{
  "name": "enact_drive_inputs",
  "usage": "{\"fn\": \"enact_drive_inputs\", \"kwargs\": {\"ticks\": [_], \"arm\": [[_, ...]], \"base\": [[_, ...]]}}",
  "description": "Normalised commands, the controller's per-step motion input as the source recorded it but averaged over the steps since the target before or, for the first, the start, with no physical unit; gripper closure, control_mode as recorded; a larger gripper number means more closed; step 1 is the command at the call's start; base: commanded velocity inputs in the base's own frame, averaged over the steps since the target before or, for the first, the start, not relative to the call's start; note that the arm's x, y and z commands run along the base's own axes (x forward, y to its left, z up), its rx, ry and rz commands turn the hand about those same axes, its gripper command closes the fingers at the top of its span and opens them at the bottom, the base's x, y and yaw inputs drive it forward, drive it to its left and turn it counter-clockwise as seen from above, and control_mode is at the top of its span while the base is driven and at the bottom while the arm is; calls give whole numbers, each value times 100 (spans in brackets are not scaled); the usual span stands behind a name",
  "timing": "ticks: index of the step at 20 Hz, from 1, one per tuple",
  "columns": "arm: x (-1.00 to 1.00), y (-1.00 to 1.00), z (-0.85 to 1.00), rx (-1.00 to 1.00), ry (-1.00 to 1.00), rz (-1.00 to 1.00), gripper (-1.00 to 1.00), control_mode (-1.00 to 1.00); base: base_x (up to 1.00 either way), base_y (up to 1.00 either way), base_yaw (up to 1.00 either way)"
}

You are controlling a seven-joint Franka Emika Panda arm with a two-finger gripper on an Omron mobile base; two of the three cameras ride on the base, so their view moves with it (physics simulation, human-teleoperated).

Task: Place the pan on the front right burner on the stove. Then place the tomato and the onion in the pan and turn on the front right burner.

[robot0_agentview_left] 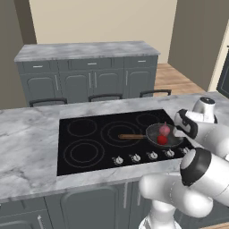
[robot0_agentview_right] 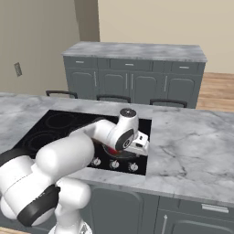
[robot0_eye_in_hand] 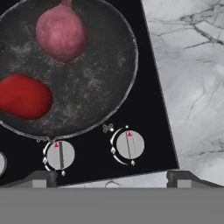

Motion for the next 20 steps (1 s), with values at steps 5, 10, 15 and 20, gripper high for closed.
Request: {"fn": "enact_drive_inputs", "kwargs": {"ticks": [5,10,15,20], "arm": [[-3,-18,-24,0,0,9,-100,-100],[0,-7,-31,0,0,8,-100,-100],[0,-9,-34,0,0,8,-100,-100],[0,-8,-22,0,0,8,-100,-100]], "base": [[0,0,0],[0,0,0],[0,0,0],[0,0,0]]}}
